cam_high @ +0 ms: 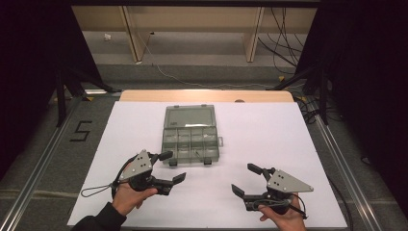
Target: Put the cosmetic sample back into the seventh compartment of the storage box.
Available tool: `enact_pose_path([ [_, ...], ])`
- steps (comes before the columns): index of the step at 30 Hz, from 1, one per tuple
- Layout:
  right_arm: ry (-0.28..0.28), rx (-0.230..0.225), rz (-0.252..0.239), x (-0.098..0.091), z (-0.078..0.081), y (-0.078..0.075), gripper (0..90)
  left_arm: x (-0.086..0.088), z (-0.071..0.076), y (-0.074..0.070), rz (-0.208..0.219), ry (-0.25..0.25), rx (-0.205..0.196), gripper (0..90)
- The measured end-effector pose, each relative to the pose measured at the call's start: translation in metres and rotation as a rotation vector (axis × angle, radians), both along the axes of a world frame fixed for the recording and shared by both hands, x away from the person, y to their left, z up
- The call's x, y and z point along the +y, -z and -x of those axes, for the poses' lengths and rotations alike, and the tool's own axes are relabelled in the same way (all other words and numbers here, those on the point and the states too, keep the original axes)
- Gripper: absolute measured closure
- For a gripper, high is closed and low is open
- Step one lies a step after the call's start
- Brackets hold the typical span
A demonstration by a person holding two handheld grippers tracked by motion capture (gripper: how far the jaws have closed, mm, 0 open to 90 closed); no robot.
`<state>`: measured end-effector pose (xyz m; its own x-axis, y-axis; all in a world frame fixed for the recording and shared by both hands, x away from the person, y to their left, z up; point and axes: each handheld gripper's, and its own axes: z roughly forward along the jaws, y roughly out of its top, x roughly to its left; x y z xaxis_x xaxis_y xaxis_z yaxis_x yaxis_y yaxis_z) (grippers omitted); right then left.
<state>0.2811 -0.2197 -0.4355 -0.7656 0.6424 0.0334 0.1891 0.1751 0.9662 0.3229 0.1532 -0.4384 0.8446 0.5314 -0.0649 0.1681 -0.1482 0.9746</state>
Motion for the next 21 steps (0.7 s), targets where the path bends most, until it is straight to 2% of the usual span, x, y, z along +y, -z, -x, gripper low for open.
enact_pose_path([
  [3,-0.003,-0.008,-0.002,0.0,-0.001,0.0,16.6,0.001,0.002,0.001,0.018,0.0,-0.001,15.7],
  [6,0.001,0.003,0.001,0.0,0.0,0.0,16.6,0.004,0.005,0.002,0.021,-0.005,-0.007,15.7],
  [10,-0.005,0.005,-0.005,0.0,0.0,0.0,16.6,0.006,0.008,0.005,0.018,-0.024,0.007,15.6],
  [13,-0.004,0.003,-0.003,0.0,0.0,0.0,16.6,0.007,0.01,0.006,0.005,-0.021,0.001,15.6],
  [14,0.006,-0.009,0.001,0.0,0.0,0.0,16.6,0.007,0.011,0.006,0.007,-0.022,0.002,15.6],
  [18,0.003,-0.003,0.005,0.0,0.0,0.0,16.6,0.01,0.013,0.007,0.006,-0.028,0.005,15.5],
  [21,0.005,-0.006,0.002,0.0,0.0,0.0,16.6,0.012,0.015,0.01,-0.016,-0.019,0.005,15.5],
])
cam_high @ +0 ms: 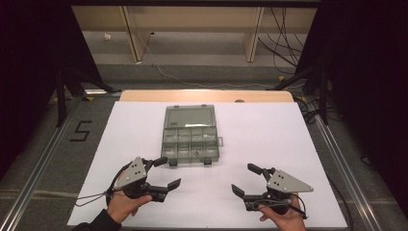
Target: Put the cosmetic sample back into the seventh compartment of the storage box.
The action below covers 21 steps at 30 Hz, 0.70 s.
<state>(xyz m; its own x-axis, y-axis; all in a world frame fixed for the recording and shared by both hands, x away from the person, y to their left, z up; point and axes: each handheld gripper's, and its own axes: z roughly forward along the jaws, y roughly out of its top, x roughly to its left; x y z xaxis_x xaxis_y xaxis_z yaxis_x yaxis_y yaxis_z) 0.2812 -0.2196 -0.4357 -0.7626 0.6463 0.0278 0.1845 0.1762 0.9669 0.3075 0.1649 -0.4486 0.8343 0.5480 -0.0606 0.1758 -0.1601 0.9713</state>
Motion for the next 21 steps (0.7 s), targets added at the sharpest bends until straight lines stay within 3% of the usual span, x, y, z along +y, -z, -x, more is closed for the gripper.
enact_pose_path([
  [7,-0.013,0.016,-0.014,0.001,0.001,0.001,16.5,0.004,0.007,0.001,-0.02,-0.013,-0.004,15.5],
  [14,-0.004,0.018,-0.001,0.001,0.001,0.0,16.6,0.005,0.011,0.001,-0.001,-0.032,-0.013,15.6],
  [16,-0.008,-0.006,-0.011,0.001,-0.001,0.001,16.5,0.007,0.012,0.0,-0.002,-0.041,-0.013,15.6],
  [21,-0.022,0.009,-0.02,0.002,0.0,0.002,16.6,0.007,0.012,0.0,0.011,-0.044,-0.015,15.6],
])
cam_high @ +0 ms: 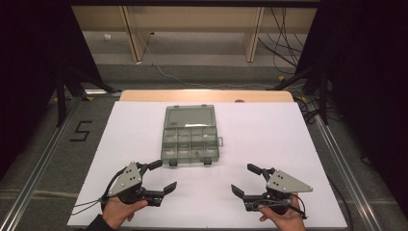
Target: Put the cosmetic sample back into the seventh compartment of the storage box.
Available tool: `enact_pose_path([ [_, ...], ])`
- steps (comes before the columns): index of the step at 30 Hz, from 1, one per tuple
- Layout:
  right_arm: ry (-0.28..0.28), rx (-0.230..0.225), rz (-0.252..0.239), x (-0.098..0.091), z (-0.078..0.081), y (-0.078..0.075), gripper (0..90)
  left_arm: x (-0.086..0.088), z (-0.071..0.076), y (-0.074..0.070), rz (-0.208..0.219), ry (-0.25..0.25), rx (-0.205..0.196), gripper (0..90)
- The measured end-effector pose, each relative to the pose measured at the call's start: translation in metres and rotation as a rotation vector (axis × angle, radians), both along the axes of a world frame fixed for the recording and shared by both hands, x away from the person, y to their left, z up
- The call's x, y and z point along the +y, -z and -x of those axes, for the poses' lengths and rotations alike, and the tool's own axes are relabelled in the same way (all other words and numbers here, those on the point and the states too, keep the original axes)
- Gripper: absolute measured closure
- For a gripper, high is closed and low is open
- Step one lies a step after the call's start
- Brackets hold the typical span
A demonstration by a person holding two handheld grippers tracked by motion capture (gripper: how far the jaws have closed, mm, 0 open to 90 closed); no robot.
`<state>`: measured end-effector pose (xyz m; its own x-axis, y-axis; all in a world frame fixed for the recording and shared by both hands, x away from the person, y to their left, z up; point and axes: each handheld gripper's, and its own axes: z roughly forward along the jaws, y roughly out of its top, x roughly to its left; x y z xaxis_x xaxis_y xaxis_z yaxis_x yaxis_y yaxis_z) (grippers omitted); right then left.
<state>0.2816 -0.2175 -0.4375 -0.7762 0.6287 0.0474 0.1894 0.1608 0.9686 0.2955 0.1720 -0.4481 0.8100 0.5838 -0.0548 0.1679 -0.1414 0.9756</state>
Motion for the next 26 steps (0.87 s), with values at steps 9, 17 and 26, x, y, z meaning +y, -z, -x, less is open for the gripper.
enact_pose_path([
  [9,0.0,0.001,0.0,0.0001,0.0001,-0.0001,16.6,-0.001,-0.001,0.0006,-0.006,0.002,0.004,15.6],
  [17,0.0,0.003,0.0,0.0,0.0,-0.0001,16.5,-0.0023,-0.0011,0.0007,-0.008,0.008,0.003,15.6],
  [26,0.001,0.0,0.0,-0.0001,-0.0002,0.0001,16.6,-0.0013,-0.0017,0.0007,0.003,-0.003,0.006,15.6],
])
